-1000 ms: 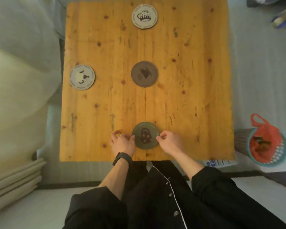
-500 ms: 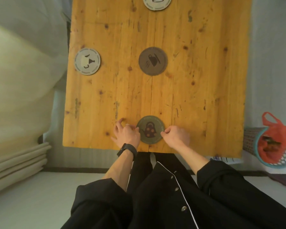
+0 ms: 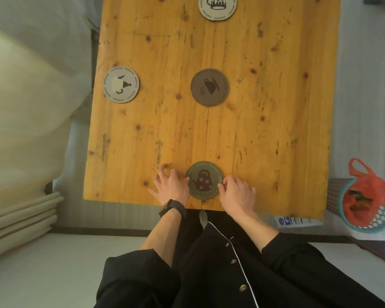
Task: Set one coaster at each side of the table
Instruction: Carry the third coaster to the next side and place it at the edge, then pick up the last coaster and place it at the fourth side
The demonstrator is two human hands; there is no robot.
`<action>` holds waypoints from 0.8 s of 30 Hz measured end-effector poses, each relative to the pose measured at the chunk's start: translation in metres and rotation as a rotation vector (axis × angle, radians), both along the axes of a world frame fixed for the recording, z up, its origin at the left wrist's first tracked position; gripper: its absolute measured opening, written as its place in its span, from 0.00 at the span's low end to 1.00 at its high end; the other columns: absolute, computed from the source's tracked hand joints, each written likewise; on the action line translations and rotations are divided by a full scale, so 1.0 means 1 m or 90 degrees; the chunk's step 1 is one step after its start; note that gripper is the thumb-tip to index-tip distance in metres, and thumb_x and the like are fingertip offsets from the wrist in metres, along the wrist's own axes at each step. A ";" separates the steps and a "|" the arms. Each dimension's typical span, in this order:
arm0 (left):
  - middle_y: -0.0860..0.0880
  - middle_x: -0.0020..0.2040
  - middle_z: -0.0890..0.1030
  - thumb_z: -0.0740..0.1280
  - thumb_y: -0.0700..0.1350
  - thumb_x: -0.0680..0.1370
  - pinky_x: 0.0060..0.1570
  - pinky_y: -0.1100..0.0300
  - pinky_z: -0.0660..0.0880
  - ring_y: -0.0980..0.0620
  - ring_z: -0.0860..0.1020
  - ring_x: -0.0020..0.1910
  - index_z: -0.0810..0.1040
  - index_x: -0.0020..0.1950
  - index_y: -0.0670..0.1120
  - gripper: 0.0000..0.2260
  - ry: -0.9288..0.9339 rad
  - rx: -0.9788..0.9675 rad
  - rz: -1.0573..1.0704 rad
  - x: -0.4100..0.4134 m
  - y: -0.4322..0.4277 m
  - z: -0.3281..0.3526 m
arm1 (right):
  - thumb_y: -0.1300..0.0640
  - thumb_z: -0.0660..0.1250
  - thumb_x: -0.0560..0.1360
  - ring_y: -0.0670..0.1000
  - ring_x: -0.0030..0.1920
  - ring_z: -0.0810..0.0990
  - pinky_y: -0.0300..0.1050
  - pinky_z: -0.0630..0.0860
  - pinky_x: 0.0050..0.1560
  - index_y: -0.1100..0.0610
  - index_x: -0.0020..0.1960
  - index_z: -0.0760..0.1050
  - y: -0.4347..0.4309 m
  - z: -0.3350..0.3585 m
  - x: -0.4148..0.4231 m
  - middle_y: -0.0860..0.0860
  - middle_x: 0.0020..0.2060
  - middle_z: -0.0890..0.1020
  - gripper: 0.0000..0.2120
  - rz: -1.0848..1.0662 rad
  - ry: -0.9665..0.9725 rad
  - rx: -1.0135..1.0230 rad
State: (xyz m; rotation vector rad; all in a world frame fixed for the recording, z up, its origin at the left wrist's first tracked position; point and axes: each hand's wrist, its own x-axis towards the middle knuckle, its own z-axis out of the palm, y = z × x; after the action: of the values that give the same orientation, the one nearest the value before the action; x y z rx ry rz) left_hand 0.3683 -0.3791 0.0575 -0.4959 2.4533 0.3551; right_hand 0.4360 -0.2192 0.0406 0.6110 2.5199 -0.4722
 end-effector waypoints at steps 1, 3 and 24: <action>0.52 0.74 0.61 0.70 0.56 0.74 0.68 0.34 0.59 0.44 0.60 0.74 0.79 0.54 0.56 0.10 0.001 -0.002 -0.008 0.000 0.000 -0.001 | 0.44 0.62 0.80 0.51 0.46 0.79 0.50 0.72 0.51 0.50 0.56 0.72 0.000 0.001 0.001 0.47 0.46 0.81 0.12 0.019 0.013 0.005; 0.51 0.74 0.62 0.70 0.56 0.75 0.68 0.33 0.58 0.43 0.60 0.74 0.77 0.56 0.56 0.12 -0.008 -0.012 -0.028 -0.001 0.001 -0.001 | 0.45 0.62 0.80 0.52 0.45 0.80 0.51 0.74 0.50 0.51 0.62 0.69 0.003 0.003 0.001 0.49 0.49 0.80 0.14 0.063 0.030 -0.002; 0.52 0.81 0.40 0.50 0.64 0.79 0.75 0.41 0.42 0.48 0.40 0.79 0.41 0.80 0.57 0.33 0.171 0.073 -0.309 -0.181 0.035 -0.043 | 0.40 0.62 0.79 0.56 0.68 0.70 0.52 0.72 0.62 0.56 0.75 0.62 0.056 0.001 -0.221 0.55 0.70 0.69 0.31 -0.077 0.065 -0.091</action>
State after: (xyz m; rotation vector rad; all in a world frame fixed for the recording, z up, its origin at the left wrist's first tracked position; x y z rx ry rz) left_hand 0.1877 -0.3437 0.0145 0.2132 2.6849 0.3705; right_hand 0.2150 -0.1632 0.0416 0.7027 2.5264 -0.7369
